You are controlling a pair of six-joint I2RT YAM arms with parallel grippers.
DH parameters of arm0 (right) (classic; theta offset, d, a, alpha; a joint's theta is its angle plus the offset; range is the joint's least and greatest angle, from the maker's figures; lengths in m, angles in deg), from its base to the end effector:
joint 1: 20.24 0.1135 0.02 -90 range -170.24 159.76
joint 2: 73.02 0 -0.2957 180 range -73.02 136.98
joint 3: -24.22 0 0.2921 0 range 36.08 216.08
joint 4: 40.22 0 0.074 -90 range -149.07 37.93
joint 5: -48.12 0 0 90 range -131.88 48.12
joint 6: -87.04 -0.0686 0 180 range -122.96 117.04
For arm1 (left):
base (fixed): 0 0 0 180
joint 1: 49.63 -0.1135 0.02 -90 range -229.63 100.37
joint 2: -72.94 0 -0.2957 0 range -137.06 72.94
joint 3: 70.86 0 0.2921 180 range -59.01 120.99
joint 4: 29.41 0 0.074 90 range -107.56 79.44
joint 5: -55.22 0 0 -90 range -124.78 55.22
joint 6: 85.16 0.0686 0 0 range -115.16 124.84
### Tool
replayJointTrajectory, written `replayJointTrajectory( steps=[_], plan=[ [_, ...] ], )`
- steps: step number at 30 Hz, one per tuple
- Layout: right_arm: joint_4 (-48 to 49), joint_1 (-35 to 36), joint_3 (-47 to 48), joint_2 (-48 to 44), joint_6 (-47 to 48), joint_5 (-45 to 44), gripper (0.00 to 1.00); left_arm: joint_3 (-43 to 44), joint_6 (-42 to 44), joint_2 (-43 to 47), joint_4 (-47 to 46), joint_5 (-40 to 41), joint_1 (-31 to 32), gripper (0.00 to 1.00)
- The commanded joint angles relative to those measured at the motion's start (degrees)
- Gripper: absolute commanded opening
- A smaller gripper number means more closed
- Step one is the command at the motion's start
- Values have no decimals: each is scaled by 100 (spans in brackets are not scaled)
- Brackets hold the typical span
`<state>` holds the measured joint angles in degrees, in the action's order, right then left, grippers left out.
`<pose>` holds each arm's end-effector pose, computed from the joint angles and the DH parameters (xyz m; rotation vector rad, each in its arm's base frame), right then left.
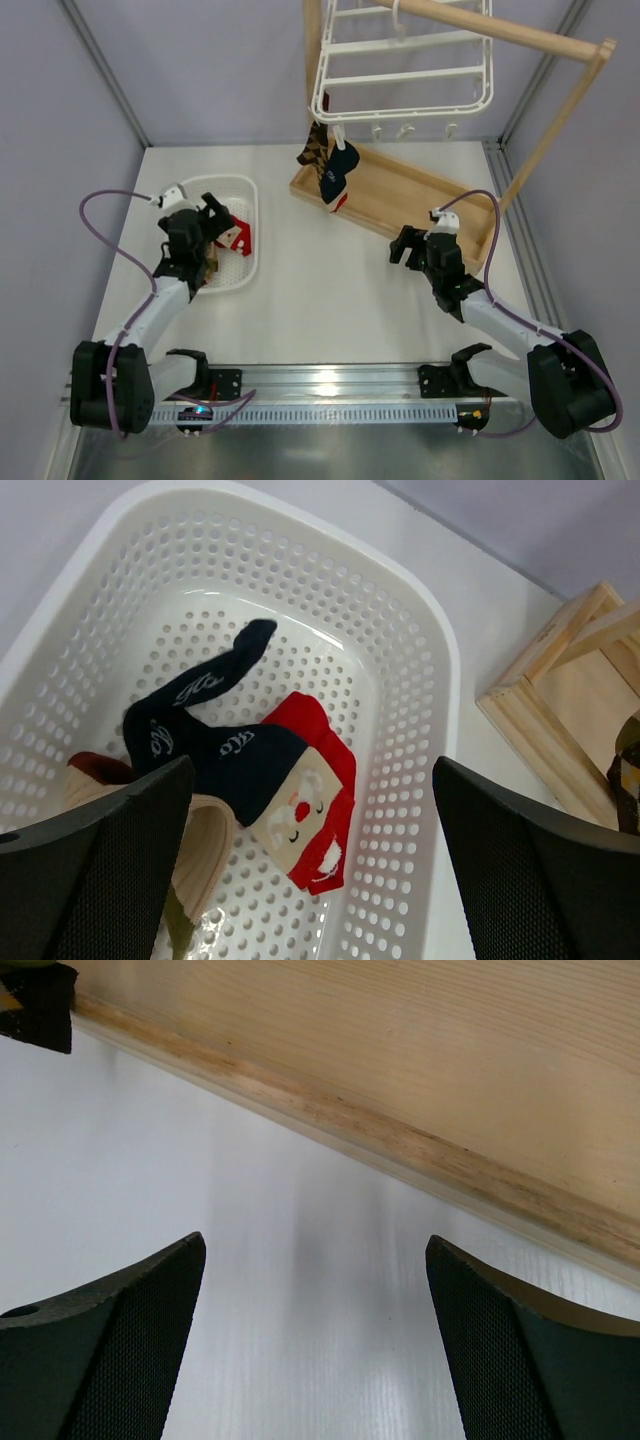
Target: Remove the socks clipped to the hanger
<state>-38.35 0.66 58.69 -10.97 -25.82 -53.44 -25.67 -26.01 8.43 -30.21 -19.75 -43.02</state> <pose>0.2548 0.0826 0.1782 0.1628 2.0146 0.2829 0.3014 -0.0170 0.2392 -0.5689 1.7997 -0.1995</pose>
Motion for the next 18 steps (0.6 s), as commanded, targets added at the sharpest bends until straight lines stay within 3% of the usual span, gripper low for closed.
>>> replayJointTrajectory(
  steps=[1,8,14,18],
  plan=[
    [360,-16,24,36,-105,74,91,-38,106,263,34,272,-28,100],
    [272,-16,15,-43,-79,13,91,-328,-26,641,-88,431,-28,100],
    [483,-16,-46,-17,-97,214,91,-636,-211,931,-783,-526,112,100],
    [676,-16,-81,54,-132,338,91,-584,340,914,-1213,-484,1085,100]
  ],
)
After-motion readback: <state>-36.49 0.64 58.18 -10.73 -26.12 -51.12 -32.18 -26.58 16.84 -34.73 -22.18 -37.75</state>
